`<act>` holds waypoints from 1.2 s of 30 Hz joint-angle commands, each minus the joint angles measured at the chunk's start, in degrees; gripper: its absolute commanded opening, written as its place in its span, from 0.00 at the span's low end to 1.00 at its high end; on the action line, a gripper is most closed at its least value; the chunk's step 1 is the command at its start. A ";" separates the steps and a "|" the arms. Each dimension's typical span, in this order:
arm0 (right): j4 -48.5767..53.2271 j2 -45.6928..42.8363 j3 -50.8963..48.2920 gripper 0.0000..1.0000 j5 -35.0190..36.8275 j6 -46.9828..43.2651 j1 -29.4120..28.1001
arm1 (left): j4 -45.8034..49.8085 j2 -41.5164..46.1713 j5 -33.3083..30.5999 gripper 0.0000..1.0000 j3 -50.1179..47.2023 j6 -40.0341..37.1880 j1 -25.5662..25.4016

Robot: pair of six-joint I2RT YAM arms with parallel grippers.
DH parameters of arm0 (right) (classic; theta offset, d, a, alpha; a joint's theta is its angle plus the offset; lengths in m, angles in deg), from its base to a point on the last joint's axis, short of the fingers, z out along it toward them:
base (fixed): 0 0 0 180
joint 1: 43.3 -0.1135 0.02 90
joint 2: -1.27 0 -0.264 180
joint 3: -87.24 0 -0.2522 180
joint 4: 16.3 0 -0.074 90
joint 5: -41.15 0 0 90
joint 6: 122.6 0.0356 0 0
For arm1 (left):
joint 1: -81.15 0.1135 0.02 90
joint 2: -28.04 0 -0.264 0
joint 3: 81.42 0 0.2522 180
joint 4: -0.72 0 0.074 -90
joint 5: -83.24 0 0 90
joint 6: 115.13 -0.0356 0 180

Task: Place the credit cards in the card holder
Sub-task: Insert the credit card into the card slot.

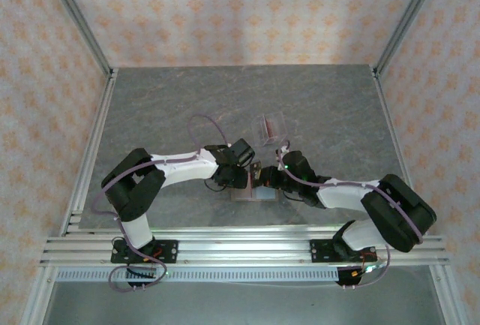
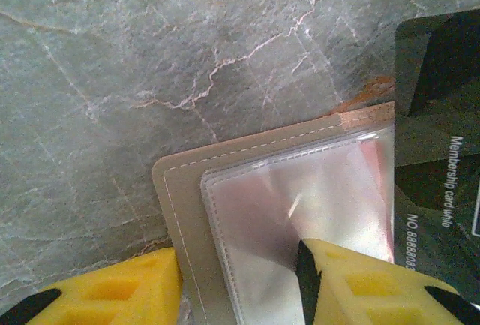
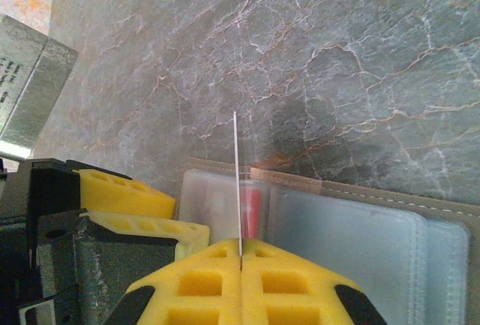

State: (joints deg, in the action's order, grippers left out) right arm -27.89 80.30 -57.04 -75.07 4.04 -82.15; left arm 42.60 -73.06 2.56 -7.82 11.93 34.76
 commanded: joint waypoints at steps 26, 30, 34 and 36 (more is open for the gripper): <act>-3.75 1.81 0.65 0.00 -2.40 2.36 0.69 | 2.07 -0.33 -1.56 0.40 -3.19 1.09 -1.24; -6.12 3.26 0.79 0.00 -3.66 3.41 1.21 | 2.26 -0.20 -1.66 0.39 -3.23 1.09 -1.24; -6.45 4.14 0.63 0.00 -3.71 3.32 1.44 | 2.38 0.11 -1.72 0.39 -3.31 1.07 -1.19; -7.09 4.85 0.43 0.00 -3.84 3.42 1.47 | 2.47 0.20 -1.80 0.39 -3.31 1.11 -1.17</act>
State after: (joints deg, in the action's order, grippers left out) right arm -32.26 84.23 -57.00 -77.93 6.90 -80.97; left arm 41.66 -72.18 1.75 -8.92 12.54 34.63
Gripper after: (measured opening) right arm 0.044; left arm 0.395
